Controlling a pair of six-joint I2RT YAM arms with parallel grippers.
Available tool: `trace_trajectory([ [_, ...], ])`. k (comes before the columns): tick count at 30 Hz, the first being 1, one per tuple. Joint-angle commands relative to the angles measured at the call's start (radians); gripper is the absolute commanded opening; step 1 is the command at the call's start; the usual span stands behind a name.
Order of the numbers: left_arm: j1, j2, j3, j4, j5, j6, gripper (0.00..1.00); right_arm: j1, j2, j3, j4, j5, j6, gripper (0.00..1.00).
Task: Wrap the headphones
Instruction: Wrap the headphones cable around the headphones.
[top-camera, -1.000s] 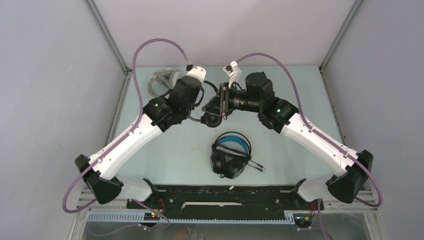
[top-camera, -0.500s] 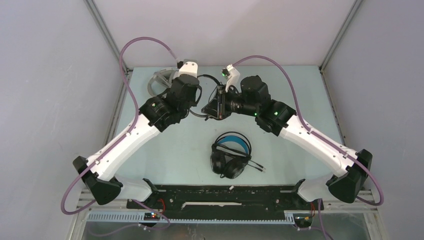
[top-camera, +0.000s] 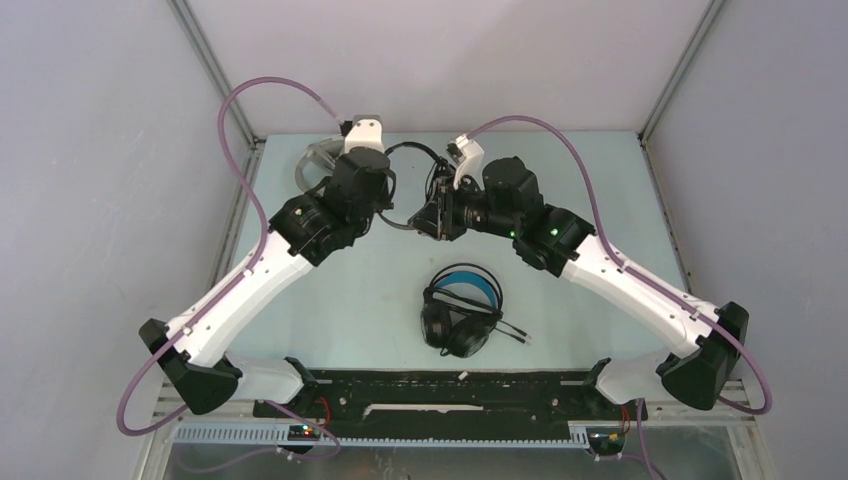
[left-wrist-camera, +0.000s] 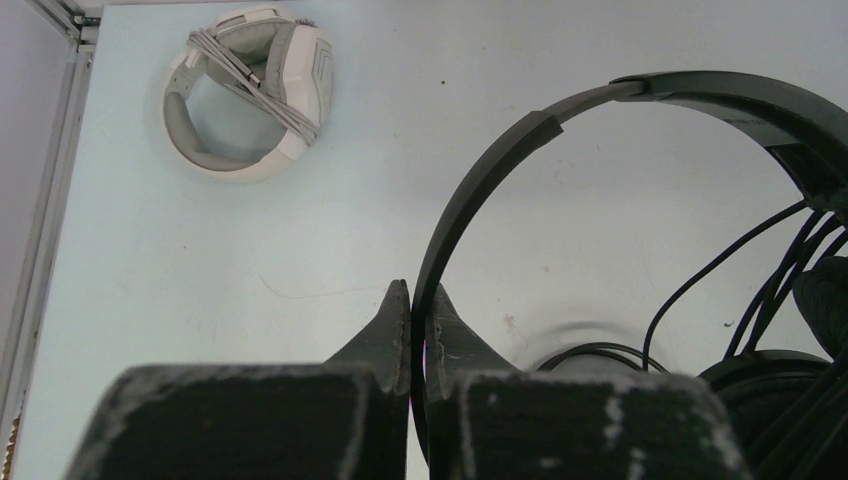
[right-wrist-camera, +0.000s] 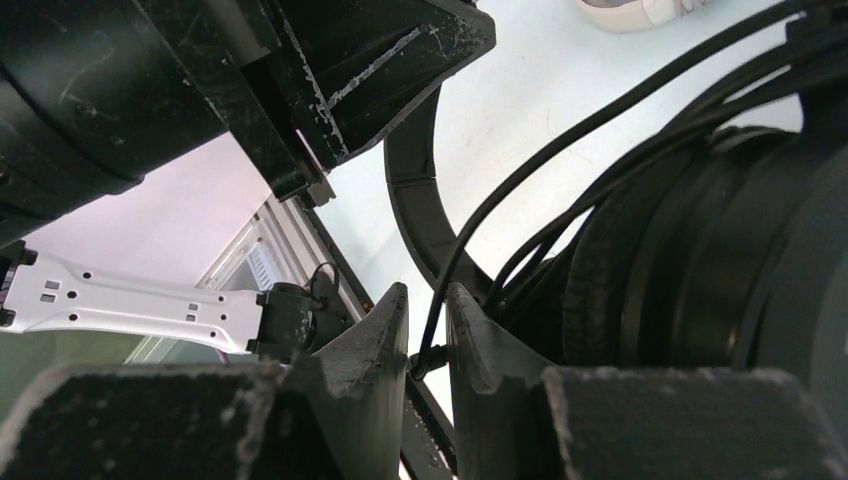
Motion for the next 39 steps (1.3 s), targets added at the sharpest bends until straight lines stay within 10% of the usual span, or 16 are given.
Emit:
trace_trajectory([
  [1, 0.015, -0.055, 0.074, 0.071, 0.02, -0.078, 0.0, 0.005, -0.056, -0.011, 0.004, 0.043, -0.032, 0.23],
  [39, 0.053, -0.066, 0.083, 0.066, 0.127, -0.149, 0.0, 0.069, -0.071, -0.087, 0.047, 0.342, -0.199, 0.14],
])
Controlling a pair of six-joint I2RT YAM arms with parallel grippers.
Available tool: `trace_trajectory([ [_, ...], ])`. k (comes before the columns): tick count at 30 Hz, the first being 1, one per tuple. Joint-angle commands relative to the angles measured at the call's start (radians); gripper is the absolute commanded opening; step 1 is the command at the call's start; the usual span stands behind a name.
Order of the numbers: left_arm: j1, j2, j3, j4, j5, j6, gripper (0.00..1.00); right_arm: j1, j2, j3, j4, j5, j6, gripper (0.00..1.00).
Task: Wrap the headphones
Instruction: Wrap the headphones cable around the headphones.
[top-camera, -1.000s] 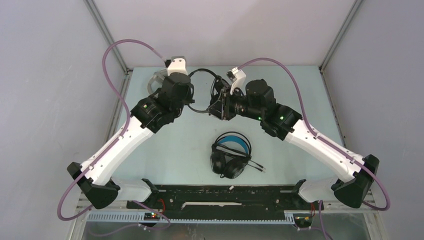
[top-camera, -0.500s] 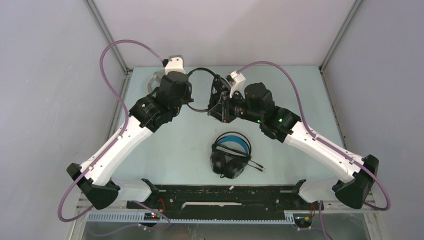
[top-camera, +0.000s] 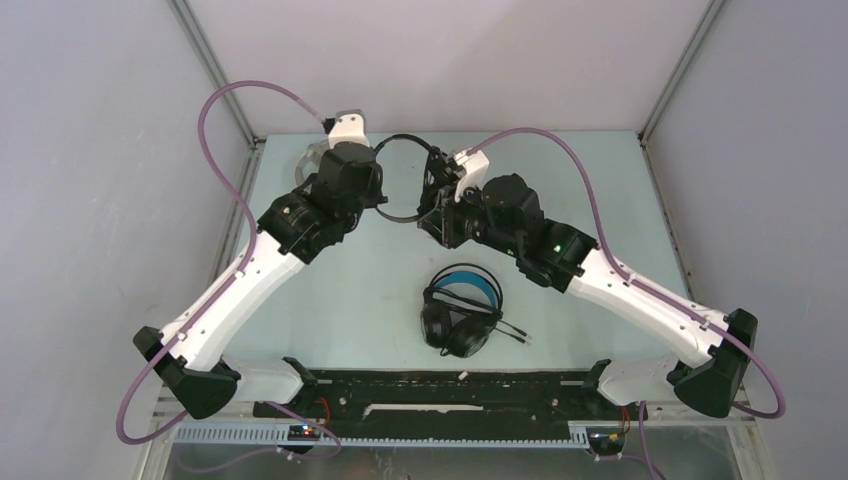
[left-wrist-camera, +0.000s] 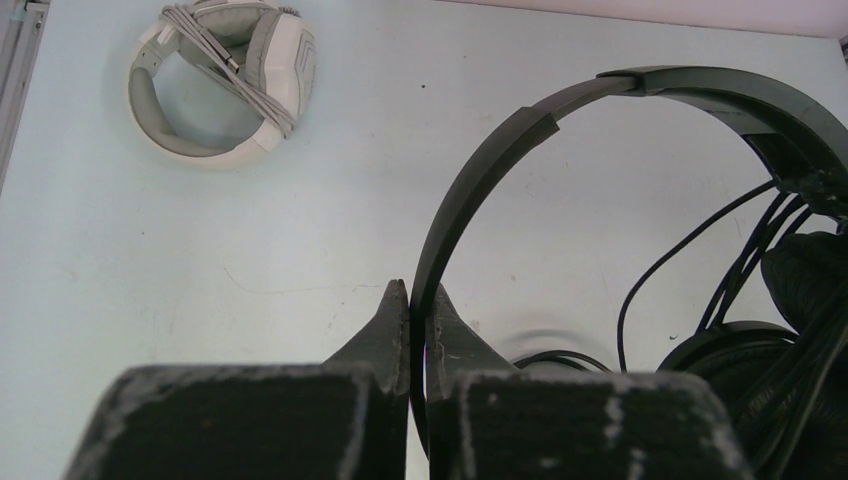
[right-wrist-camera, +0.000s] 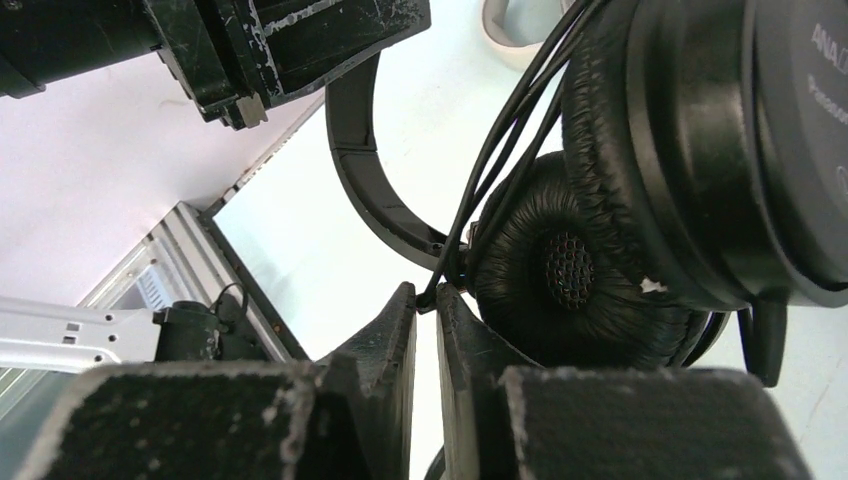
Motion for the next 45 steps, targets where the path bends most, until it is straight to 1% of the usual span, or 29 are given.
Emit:
trace_trajectory([
  [1, 0.0, -0.042, 0.083, 0.064, 0.047, -0.056, 0.0, 0.004, 0.002, -0.01, 0.02, 0.13, -0.062, 0.14],
  [6, 0.001, -0.04, 0.066, 0.068, 0.021, -0.051, 0.0, 0.004, 0.005, -0.01, 0.02, 0.128, -0.064, 0.15],
  [8, 0.001, -0.032, 0.069, 0.058, 0.012, -0.047, 0.0, 0.003, -0.009, -0.01, 0.025, 0.101, -0.051, 0.17],
  [10, 0.002, -0.029, 0.07, 0.055, 0.007, -0.046, 0.0, 0.004, -0.026, -0.01, 0.029, 0.066, -0.048, 0.24],
  [12, 0.002, -0.028, 0.067, 0.055, 0.003, -0.046, 0.0, 0.005, -0.041, -0.009, 0.031, 0.043, -0.042, 0.27],
  [17, 0.004, -0.029, 0.059, 0.056, -0.008, -0.045, 0.0, 0.005, -0.068, -0.01, 0.024, 0.04, -0.014, 0.28],
  [21, 0.005, -0.029, 0.056, 0.052, -0.011, -0.045, 0.0, 0.004, -0.086, -0.009, 0.017, -0.009, 0.011, 0.3],
  [31, 0.006, -0.022, 0.041, 0.056, -0.023, -0.038, 0.0, -0.005, -0.124, -0.01, 0.006, -0.061, 0.042, 0.32],
  [33, 0.009, -0.016, 0.025, 0.065, -0.031, -0.029, 0.0, -0.005, -0.139, -0.01, 0.008, -0.082, 0.052, 0.35],
  [36, 0.021, 0.0, 0.001, 0.07, -0.03, -0.022, 0.0, -0.003, -0.166, -0.01, -0.004, -0.093, 0.057, 0.42],
  [38, 0.031, 0.006, -0.024, 0.079, -0.025, -0.021, 0.0, -0.006, -0.187, -0.009, -0.016, -0.089, 0.058, 0.48],
  [40, 0.047, 0.01, -0.061, 0.105, -0.023, -0.021, 0.0, -0.008, -0.21, -0.01, -0.028, -0.087, 0.055, 0.57],
  [41, 0.058, 0.01, -0.083, 0.116, -0.017, -0.024, 0.0, -0.008, -0.22, -0.009, -0.033, -0.085, 0.055, 0.64],
  [43, 0.093, 0.019, -0.119, 0.133, 0.008, -0.045, 0.0, -0.007, -0.242, -0.01, -0.045, -0.076, 0.054, 0.73],
  [45, 0.122, 0.028, -0.155, 0.146, 0.02, -0.062, 0.0, -0.008, -0.261, -0.01, -0.058, -0.064, 0.053, 0.85],
])
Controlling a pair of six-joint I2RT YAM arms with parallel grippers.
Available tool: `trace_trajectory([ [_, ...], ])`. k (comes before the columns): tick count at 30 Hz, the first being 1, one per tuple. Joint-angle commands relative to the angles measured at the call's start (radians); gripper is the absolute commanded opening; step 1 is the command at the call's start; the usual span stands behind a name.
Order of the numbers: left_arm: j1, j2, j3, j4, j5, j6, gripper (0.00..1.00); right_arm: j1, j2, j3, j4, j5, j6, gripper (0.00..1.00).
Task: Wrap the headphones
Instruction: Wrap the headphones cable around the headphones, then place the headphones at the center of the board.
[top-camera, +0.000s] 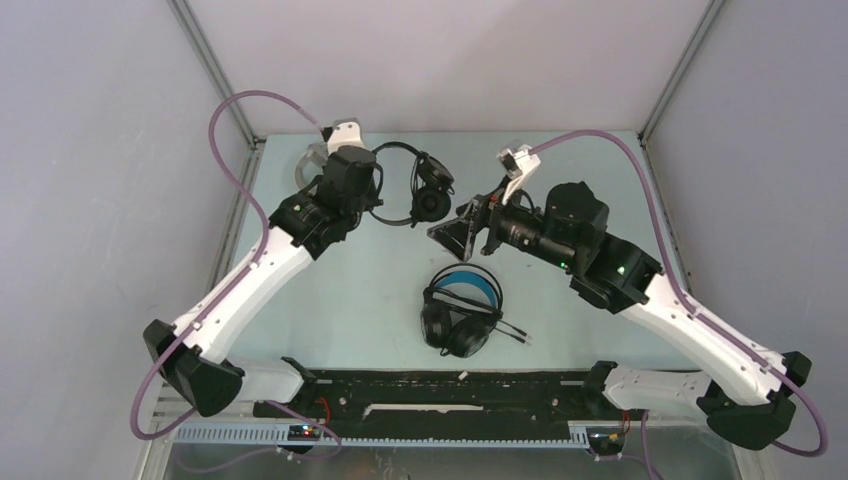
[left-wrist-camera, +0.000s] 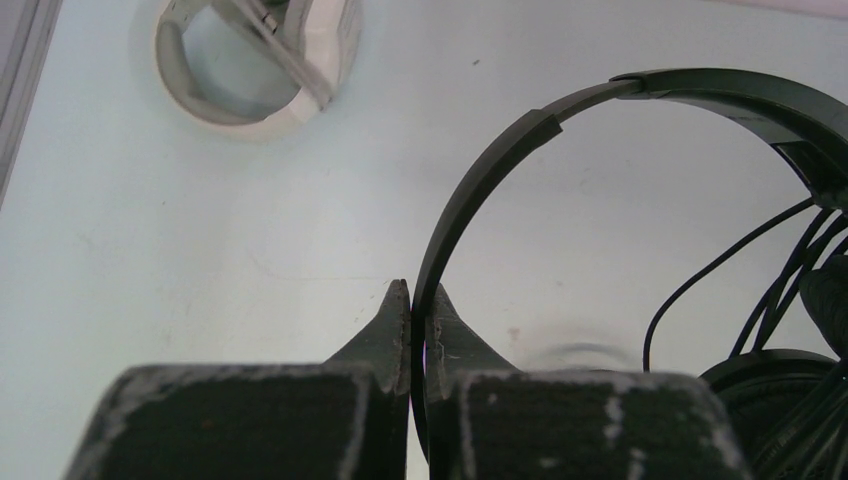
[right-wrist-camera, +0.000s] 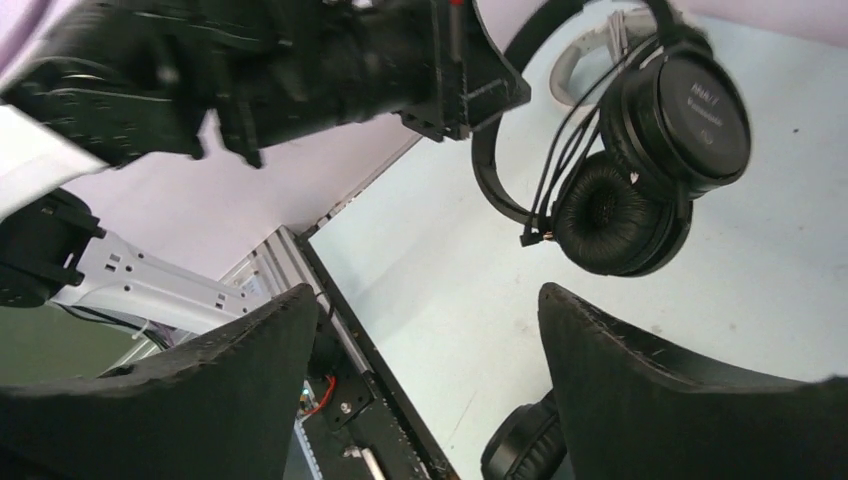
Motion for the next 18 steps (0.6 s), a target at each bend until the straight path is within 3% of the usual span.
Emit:
trace_trajectory([
  [1, 0.063, 0.018, -0.083, 0.101, 0.023, -0.054, 0.0, -0.004, -0.059, 0.002, -0.03, 0.02, -0.005, 0.96],
  [9, 0.2, 0.103, -0.267, 0.223, 0.167, -0.14, 0.0, -0.008, -0.131, -0.059, -0.051, 0.073, -0.007, 1.0],
  [18, 0.244, 0.252, -0.332, 0.28, 0.183, -0.164, 0.0, -0.016, -0.15, -0.063, -0.086, 0.082, -0.023, 0.99],
])
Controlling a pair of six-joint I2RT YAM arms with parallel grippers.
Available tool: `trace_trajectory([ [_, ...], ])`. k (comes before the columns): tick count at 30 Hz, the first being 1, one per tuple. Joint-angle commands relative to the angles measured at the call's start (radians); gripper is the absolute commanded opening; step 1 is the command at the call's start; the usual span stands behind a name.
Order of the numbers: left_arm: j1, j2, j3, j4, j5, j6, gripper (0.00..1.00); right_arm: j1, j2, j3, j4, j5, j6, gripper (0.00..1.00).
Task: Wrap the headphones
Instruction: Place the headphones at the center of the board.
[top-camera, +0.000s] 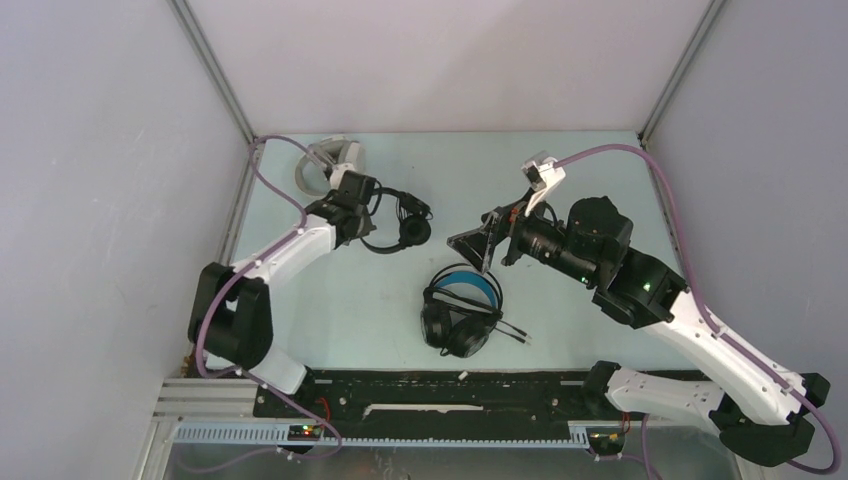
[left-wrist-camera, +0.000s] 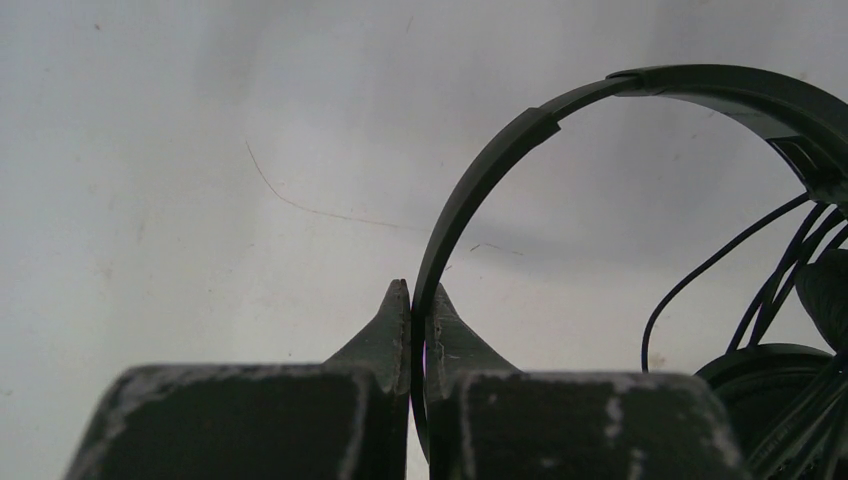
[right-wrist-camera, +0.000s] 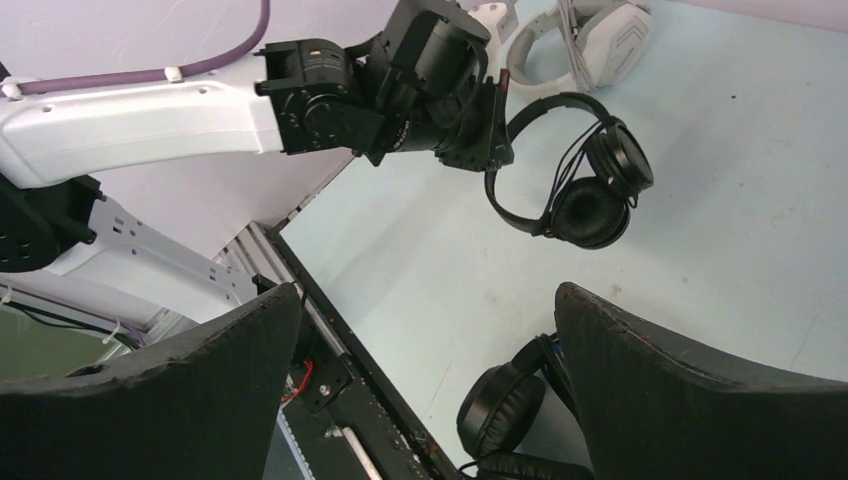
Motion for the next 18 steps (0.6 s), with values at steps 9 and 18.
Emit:
trace_trajectory([
  [9, 0.034, 0.134, -0.033, 0.115, 0.071, -0.048, 0.05, -0.013, -0.002, -0.001, -0.014, 0.017, -0.022, 0.99],
  [18, 0.034, 0.202, -0.04, 0.106, 0.099, -0.05, 0.16, -0.022, 0.011, -0.001, -0.015, 0.008, -0.03, 1.0],
])
